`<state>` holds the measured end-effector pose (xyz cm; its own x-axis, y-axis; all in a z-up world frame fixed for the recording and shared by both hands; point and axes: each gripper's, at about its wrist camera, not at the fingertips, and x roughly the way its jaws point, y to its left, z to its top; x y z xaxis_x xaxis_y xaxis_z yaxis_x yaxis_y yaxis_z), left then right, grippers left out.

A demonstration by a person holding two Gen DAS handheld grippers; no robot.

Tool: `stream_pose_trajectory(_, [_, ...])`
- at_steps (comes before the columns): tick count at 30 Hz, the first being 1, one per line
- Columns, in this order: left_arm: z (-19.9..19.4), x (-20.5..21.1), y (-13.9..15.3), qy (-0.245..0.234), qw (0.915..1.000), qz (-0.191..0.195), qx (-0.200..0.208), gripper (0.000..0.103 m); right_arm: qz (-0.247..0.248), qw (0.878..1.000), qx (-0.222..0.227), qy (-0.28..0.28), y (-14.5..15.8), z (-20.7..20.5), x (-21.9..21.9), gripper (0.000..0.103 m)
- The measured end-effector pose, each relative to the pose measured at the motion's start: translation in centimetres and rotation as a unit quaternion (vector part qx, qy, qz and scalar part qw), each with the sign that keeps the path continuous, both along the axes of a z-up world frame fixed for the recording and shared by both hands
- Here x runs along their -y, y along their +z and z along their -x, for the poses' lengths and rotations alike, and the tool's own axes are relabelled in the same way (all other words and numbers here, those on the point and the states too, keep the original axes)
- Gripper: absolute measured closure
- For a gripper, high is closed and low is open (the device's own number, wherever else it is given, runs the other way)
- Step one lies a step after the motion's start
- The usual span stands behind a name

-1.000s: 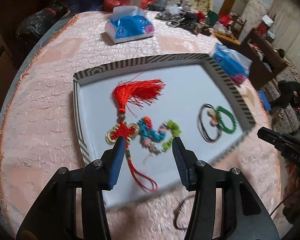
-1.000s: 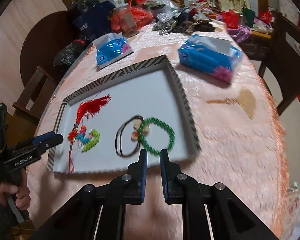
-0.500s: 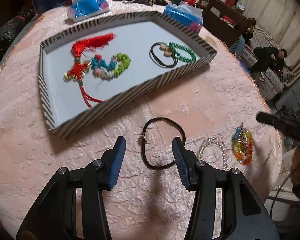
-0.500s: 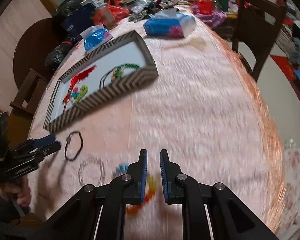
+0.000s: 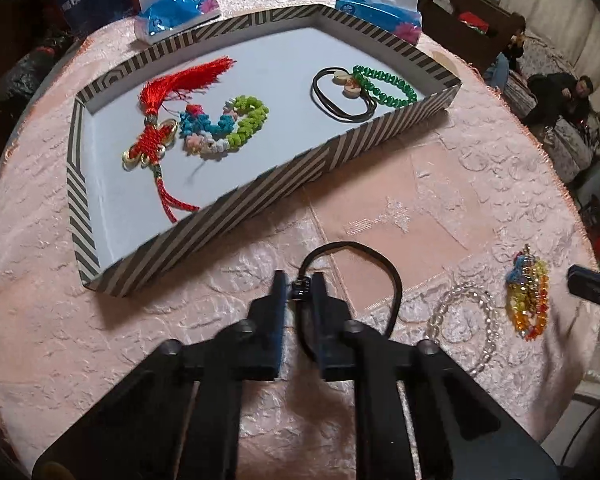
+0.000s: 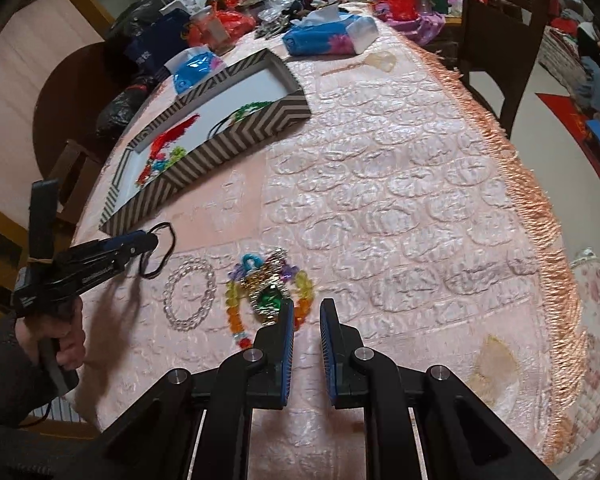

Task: Organize jewelry
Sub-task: 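Lift the black cord with the left gripper while the right gripper grasps the green heart pendant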

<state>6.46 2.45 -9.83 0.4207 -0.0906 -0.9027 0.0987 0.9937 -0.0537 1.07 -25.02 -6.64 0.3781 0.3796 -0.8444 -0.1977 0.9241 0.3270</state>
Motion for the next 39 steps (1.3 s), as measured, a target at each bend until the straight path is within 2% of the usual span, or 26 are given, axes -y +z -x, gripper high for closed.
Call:
stream_pose_trajectory(7, [1.9, -0.6, 0.1, 0.007, 0.9999, 0.007, -0.006, 0.096, -0.001, 0.999, -0.002, 0.042, -0.8, -0.2, -2.6, 0.091])
stream_pose_trajectory(9, [2.4, -0.8, 0.1, 0.009, 0.9999, 0.01, -0.01, 0.096, 0.015, 0.999, 0.003, 0.049, -1.3, -0.7, -3.2, 0.088])
stream_pose_trajectory(11, [2.7, -0.9, 0.1, 0.01, 0.9998, 0.01, -0.011, 0.096, 0.028, 0.998, 0.008, 0.051, -1.7, -1.1, -3.4, 0.075])
stream_pose_trajectory(15, [3.2, -1.3, 0.1, 0.014, 0.9997, 0.015, -0.014, 0.096, 0.042, 0.996, 0.013, 0.073, -1.8, -1.6, -4.0, 0.07])
stream_pose_trajectory(22, [3.2, -1.4, 0.1, 0.015, 0.9997, 0.014, -0.013, 0.096, 0.05, 0.994, 0.022, 0.091, -2.0, -1.9, -4.6, 0.07])
stream_pose_trajectory(26, [3.2, -1.6, 0.1, 0.018, 0.9996, 0.015, -0.014, 0.096, 0.076, 0.99, 0.047, 0.111, -2.2, -1.5, -5.5, 0.07])
stream_pose_trajectory(29, [3.0, -1.6, 0.1, 0.02, 0.9996, 0.015, -0.015, 0.096, 0.097, 0.985, 0.066, 0.123, -2.3, -1.0, -5.7, 0.076])
stream_pose_trajectory(32, [2.7, -1.5, 0.1, 0.021, 0.9995, 0.018, -0.014, 0.096, 0.078, 0.989, 0.059, 0.115, -1.8, -1.0, -5.0, 0.077])
stream_pose_trajectory(39, [2.5, -1.8, 0.1, 0.024, 0.9992, 0.028, -0.012, 0.096, 0.016, 0.996, 0.08, 0.039, 2.6, -0.7, -1.1, 0.077])
